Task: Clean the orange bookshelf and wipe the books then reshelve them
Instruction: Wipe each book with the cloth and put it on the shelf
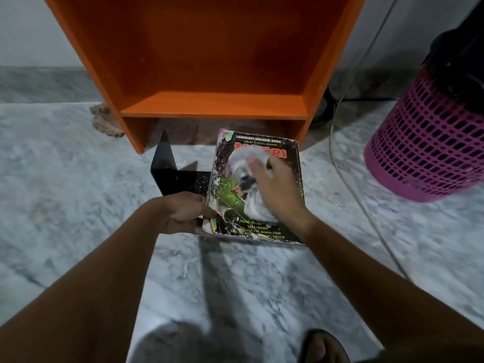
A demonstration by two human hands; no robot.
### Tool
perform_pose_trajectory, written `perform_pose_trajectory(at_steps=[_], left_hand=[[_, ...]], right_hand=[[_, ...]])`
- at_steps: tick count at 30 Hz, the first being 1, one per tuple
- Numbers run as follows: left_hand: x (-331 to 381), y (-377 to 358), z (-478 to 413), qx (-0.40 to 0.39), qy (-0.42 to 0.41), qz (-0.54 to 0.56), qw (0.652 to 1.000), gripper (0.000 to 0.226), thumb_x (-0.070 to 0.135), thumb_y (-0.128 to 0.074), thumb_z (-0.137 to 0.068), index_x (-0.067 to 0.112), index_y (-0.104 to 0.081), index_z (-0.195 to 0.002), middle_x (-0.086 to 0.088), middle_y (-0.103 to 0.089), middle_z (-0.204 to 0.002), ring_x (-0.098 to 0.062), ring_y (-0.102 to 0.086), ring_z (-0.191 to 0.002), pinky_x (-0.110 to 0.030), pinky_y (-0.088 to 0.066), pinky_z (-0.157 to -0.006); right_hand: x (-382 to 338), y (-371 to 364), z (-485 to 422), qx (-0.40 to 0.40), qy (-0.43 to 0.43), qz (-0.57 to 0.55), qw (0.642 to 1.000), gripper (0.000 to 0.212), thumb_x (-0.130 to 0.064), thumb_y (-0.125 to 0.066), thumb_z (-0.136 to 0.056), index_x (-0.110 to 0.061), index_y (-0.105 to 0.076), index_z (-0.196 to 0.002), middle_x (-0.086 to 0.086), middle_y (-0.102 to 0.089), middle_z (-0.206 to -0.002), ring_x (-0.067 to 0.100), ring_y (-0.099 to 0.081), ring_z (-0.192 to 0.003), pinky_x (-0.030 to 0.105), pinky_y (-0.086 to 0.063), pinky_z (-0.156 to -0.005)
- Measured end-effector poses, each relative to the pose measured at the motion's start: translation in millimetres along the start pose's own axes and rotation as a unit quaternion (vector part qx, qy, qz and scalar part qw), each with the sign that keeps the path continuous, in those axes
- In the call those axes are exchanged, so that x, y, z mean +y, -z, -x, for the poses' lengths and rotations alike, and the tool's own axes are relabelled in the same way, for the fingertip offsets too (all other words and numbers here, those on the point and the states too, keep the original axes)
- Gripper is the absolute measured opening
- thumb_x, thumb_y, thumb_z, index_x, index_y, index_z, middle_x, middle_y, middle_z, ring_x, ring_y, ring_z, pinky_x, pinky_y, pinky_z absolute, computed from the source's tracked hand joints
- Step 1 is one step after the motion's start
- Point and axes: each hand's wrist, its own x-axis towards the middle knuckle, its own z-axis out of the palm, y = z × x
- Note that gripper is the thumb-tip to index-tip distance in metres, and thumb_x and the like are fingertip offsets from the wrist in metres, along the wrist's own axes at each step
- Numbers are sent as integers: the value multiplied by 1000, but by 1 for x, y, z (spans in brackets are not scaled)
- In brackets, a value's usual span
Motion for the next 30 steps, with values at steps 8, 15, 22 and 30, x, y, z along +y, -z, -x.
perform_pose_trajectory(at_steps=[8, 15, 22, 30], left_hand=[[-22, 9, -3, -59, -33, 80, 994, 26, -3, -46, -99, 8, -63, -116, -18, -68, -110, -24, -64, -98, -36, -57, -87], [-26, 7, -5, -50, -25, 101, 993, 20, 2, -56, -96, 11, -62, -112, 1, -68, -89, -6, -65, -69, -19, -54, -54], [-18, 8, -3, -52, -7, 111, 992, 18, 1, -56, -95, 12, -62, -109, -1, -68, -95, -6, -65, -60, -24, -57, -57], [-18, 7, -2, -48, -6, 113, 992, 14, 1, -57, -95, 9, -57, -107, -3, -62, -88, -10, -60, -67, -25, -57, -57]], right_hand=[[50, -72, 48, -58, 230, 394, 888, 58, -8, -41, -83, -20, -49, -140, 6, -49, -141, 32, -46, -118, 45, -46, -96], [79, 9, 4, 134, 66, 386, 910, 61, 7, -49, -86, -21, -51, -140, -1, -47, -145, 24, -45, -127, 16, -33, -92], [64, 74, -19, 267, -6, 164, 950, 43, 6, -46, -95, 0, -51, -137, 8, -55, -126, 15, -50, -110, -5, -29, -88], [30, -39, -9, -128, 263, 394, 871, 66, 10, -52, -86, -24, -48, -143, 2, -40, -151, 26, -33, -135, 38, -37, -108]])
